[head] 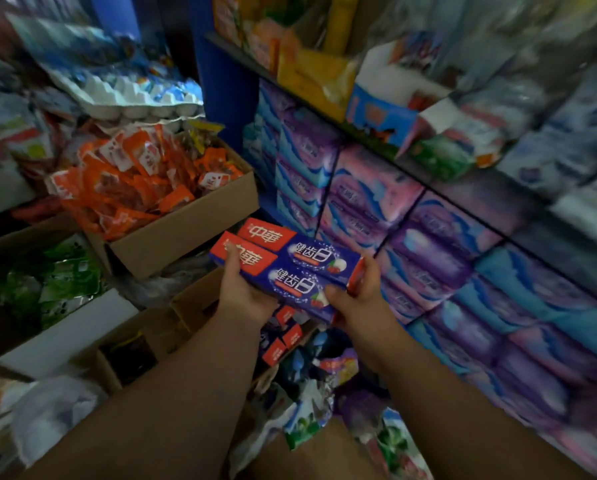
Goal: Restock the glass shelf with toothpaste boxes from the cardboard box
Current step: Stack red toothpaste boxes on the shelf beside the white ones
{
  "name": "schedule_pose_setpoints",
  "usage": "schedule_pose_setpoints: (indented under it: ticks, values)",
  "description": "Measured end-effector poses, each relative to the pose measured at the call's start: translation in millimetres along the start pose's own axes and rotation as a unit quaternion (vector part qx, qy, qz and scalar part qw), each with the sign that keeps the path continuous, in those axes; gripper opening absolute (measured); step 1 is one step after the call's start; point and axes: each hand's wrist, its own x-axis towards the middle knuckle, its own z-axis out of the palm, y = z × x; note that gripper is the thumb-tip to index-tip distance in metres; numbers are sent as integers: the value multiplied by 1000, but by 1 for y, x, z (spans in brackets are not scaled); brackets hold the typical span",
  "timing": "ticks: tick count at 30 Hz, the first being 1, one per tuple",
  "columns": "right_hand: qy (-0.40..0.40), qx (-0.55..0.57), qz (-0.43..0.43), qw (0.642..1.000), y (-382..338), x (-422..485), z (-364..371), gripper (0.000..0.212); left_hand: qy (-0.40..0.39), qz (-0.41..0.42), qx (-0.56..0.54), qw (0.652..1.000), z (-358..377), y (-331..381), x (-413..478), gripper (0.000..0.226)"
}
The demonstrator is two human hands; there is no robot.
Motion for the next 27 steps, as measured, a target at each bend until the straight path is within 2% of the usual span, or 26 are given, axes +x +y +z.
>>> schedule_pose_setpoints:
  ticks: [3,5,7,10,12,14,15,18,21,24,27]
  values:
    - [5,57,-29,998,-12,-21,-25,65,-15,1,1,1000,28,-21,-18,69]
    - [36,78,-42,995,-21,-33,-36,59,-29,4,8,1000,46,-33,-29,74]
    - [113,98,-52,987,-35,-45,-39,55,-46,1,26,999,66,-45,-40,76]
    - [265,83,-79,957,-56,-55,-43,64,-60,20,68,996,99,-61,-59,78]
    - [288,107,-109,945,-75,-58,-53,70,-91,41,80,992,121,-62,-71,82]
    - [274,77,-146,947,-104,-69,-67,84,-120,93,93,984,145,-51,-79,71]
    - [267,69,-165,947,-119,-73,-75,82,-135,122,109,977,159,-43,-85,63]
    - [244,89,-243,935,-169,-84,-101,42,-180,167,192,950,207,-21,-104,42]
    - [226,103,-296,922,-223,-99,-119,40,-231,215,341,885,253,-1,-124,26]
    - [237,77,-352,902,-270,-118,-132,41,-268,253,443,818,300,14,-143,26]
    - [254,54,-399,879,-310,-133,-137,41,-274,296,459,792,345,12,-158,26]
